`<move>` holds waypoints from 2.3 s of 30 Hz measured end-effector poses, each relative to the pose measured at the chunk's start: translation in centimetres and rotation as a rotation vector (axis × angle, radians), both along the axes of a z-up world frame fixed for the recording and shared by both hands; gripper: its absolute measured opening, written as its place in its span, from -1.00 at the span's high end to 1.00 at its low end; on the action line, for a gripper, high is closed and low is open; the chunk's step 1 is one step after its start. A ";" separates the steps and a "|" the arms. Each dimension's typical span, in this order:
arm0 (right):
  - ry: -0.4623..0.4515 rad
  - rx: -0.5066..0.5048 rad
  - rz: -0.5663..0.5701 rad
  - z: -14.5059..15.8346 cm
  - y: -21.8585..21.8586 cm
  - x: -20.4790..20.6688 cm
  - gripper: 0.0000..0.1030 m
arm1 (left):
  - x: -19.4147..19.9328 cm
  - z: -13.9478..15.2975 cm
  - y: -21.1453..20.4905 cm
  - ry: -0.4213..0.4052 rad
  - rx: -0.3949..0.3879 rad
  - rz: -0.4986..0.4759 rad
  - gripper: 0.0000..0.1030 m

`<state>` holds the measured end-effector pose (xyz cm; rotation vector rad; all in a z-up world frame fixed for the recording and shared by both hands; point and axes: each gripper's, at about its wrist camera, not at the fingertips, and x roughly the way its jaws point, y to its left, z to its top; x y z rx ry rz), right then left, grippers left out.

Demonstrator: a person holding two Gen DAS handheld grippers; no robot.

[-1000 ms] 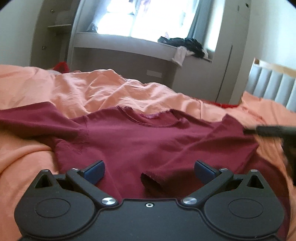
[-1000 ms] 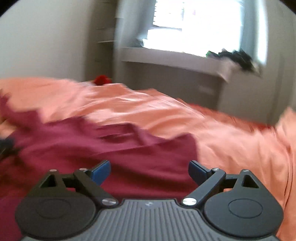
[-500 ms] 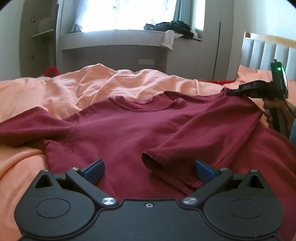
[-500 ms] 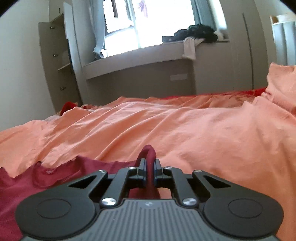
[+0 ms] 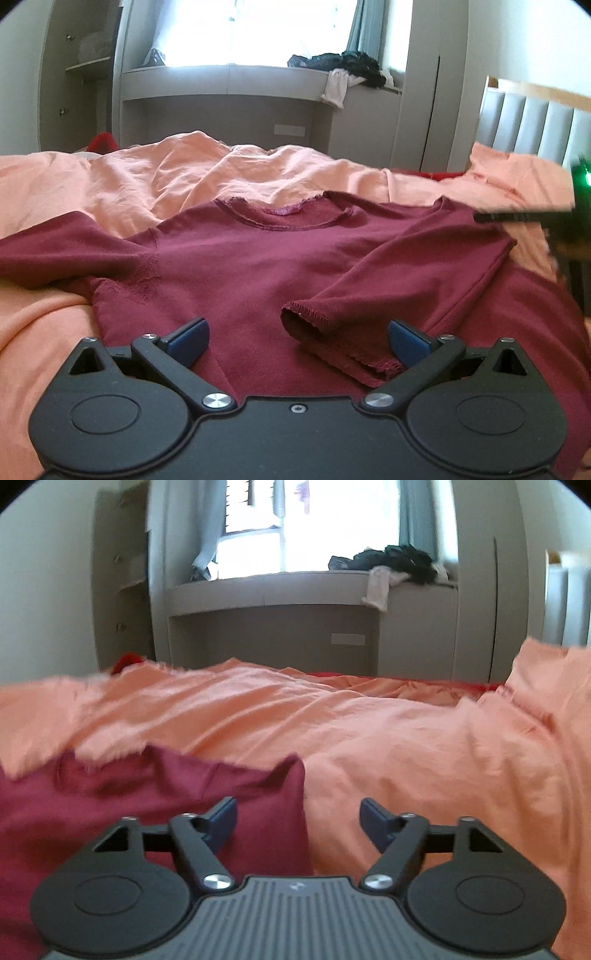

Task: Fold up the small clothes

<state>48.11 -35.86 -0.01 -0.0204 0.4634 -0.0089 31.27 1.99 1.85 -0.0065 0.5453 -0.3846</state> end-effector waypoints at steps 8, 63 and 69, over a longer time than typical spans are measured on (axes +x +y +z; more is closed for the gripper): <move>-0.001 -0.043 -0.049 -0.3 0.0 -4.2 -0.98 | -1.4 1.3 2.9 -0.041 -0.097 0.082 -0.99; -0.138 0.273 0.180 -2.3 8.5 -16.1 -1.00 | -2.7 5.6 6.3 -0.371 0.270 0.230 0.82; -0.143 0.285 0.181 -2.2 8.5 -16.4 -1.00 | -4.5 1.9 4.3 -0.213 0.167 0.074 0.50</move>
